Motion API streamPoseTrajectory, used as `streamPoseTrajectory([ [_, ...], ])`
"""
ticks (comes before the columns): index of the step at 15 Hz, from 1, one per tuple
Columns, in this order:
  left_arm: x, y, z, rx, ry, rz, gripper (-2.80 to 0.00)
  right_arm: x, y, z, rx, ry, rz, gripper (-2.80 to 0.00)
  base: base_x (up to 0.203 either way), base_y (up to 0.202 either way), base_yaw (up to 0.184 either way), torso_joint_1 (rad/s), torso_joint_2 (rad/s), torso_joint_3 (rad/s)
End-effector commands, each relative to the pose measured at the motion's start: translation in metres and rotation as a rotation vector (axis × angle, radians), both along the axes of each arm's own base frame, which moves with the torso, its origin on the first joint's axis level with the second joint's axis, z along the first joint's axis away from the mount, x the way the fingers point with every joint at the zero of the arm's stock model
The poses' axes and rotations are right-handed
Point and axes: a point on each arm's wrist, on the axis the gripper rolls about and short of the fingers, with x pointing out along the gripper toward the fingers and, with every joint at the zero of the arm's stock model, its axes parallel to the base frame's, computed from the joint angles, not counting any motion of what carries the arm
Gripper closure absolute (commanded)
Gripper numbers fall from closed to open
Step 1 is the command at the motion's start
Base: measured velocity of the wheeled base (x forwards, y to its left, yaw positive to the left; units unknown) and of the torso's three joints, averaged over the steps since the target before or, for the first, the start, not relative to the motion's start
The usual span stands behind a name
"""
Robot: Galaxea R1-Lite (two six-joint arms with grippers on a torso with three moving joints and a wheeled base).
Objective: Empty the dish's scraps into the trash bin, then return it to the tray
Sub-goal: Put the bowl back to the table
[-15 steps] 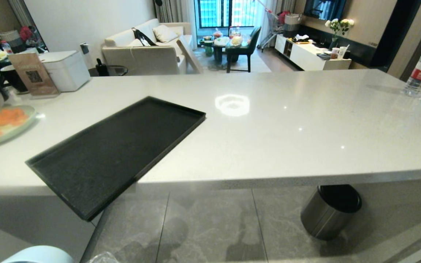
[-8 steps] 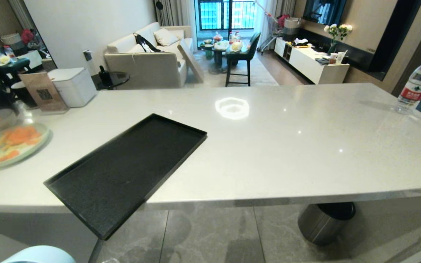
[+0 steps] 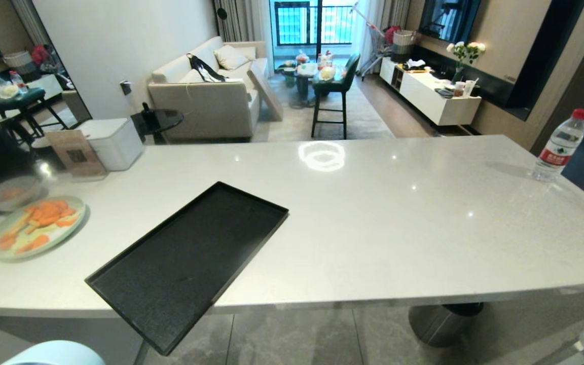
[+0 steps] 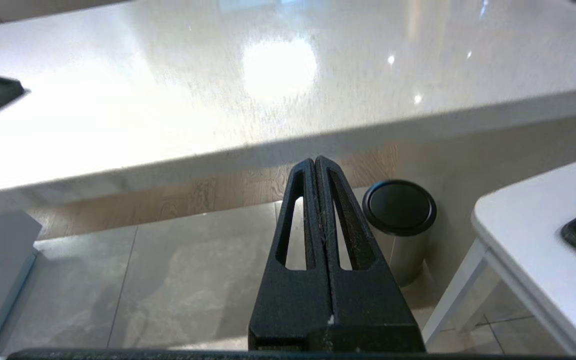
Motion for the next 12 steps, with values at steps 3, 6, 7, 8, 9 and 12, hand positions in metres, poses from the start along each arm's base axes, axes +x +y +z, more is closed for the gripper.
streamPoseTrajectory([
  [3,0.0001,0.0000,0.0000,-0.001,0.000,0.001,0.00,0.0000,0.0000,-0.0001,0.000,0.000,0.000,0.00,0.000,0.000,0.000,0.147,-0.38,-0.215],
  [6,0.0001,0.0000,0.0000,-0.001,0.000,0.001,0.00,0.0000,0.0000,-0.0001,0.000,0.000,0.000,0.00,0.000,0.000,0.000,0.007,-0.02,-0.011],
  [7,0.0001,0.0000,0.0000,-0.001,0.000,0.001,0.00,0.0000,0.0000,0.0000,0.000,0.001,0.000,0.00,0.000,0.000,0.000,0.000,0.00,0.000],
  [8,0.0001,0.0000,0.0000,-0.001,0.000,0.001,0.00,0.0000,0.0000,-0.0001,0.000,0.000,0.000,0.00,0.000,0.000,0.000,0.000,0.00,0.000],
  [9,0.0001,0.0000,0.0000,-0.001,0.000,0.001,0.00,0.0000,0.0000,-0.0001,0.000,0.000,0.000,0.00,0.000,0.000,0.000,0.000,0.00,0.000],
  [12,0.0001,0.0000,0.0000,-0.001,0.000,0.001,0.00,0.0000,0.0000,0.0000,0.000,0.001,0.000,0.00,0.000,0.000,0.000,0.000,0.00,0.000],
])
